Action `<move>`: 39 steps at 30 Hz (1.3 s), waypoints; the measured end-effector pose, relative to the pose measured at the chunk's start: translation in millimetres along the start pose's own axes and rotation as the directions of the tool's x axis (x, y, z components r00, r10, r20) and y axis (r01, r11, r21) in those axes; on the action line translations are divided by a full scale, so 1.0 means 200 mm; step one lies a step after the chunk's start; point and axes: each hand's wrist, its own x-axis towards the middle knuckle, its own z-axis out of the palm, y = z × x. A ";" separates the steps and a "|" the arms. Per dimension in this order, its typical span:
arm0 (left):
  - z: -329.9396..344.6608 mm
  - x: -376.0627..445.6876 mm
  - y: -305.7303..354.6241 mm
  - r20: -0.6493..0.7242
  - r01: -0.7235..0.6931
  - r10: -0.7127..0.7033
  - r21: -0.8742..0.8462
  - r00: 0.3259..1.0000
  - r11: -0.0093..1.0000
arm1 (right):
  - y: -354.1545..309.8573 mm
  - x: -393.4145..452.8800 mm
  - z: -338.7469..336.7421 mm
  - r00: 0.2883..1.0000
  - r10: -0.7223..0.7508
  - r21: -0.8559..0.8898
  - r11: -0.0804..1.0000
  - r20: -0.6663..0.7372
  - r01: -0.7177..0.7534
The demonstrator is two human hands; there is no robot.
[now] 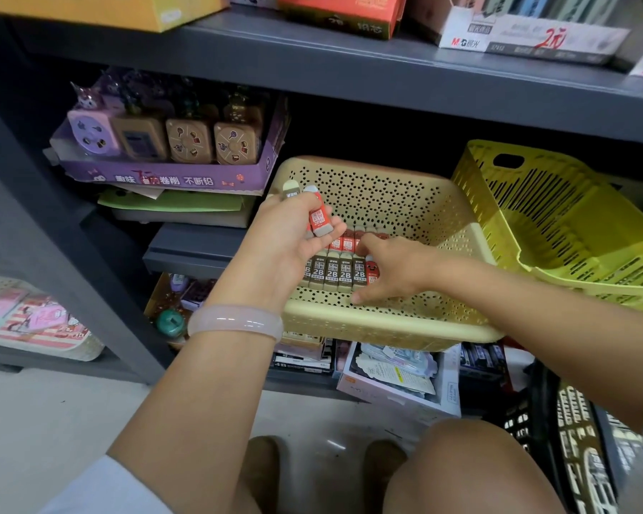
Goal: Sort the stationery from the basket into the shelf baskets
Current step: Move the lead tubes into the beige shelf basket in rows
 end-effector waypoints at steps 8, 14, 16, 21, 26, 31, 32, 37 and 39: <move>-0.01 0.00 0.00 0.007 -0.004 0.004 0.003 1.000 1.000 | -0.01 0.03 0.06 0.990 -0.020 -0.087 0.996 -0.139 0.008; -0.01 0.00 0.00 0.019 -0.019 0.018 0.055 1.000 0.998 | -0.02 0.00 -0.02 0.970 -0.038 0.021 0.999 -0.240 0.044; -0.02 0.00 -0.02 0.014 -0.056 0.055 0.123 0.998 0.991 | -0.03 0.00 -0.07 0.933 0.047 0.344 0.935 -0.356 0.084; -0.01 0.01 -0.03 0.044 -0.147 0.141 0.190 0.989 0.971 | -0.10 -0.01 -0.15 0.971 0.002 0.908 0.355 -0.240 0.224; -0.02 0.02 -0.03 0.035 -0.163 0.160 0.189 0.987 0.968 | -0.10 0.02 -0.18 0.966 0.050 0.963 0.104 -0.254 0.248; -0.04 0.03 -0.02 0.028 -0.147 0.144 0.188 0.989 0.971 | 0.07 0.09 -0.18 0.893 0.416 0.921 0.391 -0.174 -0.002; -0.04 0.03 -0.01 0.029 -0.155 0.152 0.195 0.988 0.968 | 0.11 0.11 -0.16 0.890 0.442 0.871 0.473 -0.107 -0.131; -0.04 0.04 -0.02 0.011 -0.171 0.173 0.242 0.985 0.955 | 0.17 0.20 -0.12 0.857 0.508 0.710 0.571 0.088 -0.412; -0.04 0.04 -0.01 0.021 -0.164 0.164 0.246 0.986 0.955 | 0.18 0.23 -0.12 0.852 0.519 0.697 0.588 0.062 -0.409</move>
